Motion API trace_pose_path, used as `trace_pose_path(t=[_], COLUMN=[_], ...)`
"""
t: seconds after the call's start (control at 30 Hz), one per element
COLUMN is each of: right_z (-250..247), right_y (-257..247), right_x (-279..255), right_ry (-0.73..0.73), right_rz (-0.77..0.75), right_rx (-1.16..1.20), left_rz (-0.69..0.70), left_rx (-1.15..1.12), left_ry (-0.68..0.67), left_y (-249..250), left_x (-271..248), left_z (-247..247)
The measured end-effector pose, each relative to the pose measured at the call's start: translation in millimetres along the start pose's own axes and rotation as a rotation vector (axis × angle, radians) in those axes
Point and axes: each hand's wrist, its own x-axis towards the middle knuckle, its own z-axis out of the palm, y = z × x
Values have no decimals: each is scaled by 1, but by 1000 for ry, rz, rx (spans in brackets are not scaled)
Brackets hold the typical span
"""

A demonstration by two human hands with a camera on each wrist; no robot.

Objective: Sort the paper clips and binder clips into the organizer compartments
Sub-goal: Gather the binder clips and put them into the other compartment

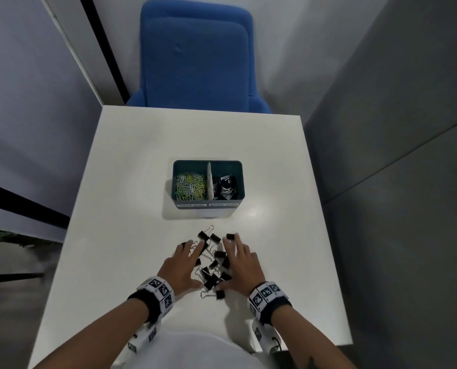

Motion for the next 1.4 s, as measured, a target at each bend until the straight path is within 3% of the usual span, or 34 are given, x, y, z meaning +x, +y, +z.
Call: trace_pose_path(t=[0.33,0.67,0.9,1.1,1.2,1.3,1.4], right_z=[-12,-14,-18,-28,-44,-74,-115], right_y=[2,12,21,24,21,15,9], right_x=[26,38,33,21,15,14,24], right_ry=[50,92,188,281,308,379,494], right_rz=[35,153,206,203,163,108,89], right_rx=[236,484,562,664,681,721,770], left_rz=[9,59,26,143,135,61,23], left_rx=[-27,23,-33,-285,-363,-394,-394], left_ry=[115,118,119,373,525,586,585], left_y=[11,5,10,25,39,47,46], left_x=[16,26,21,34,52,65,67], left_z=[-4,1,-33,-101,-146,-175,-174])
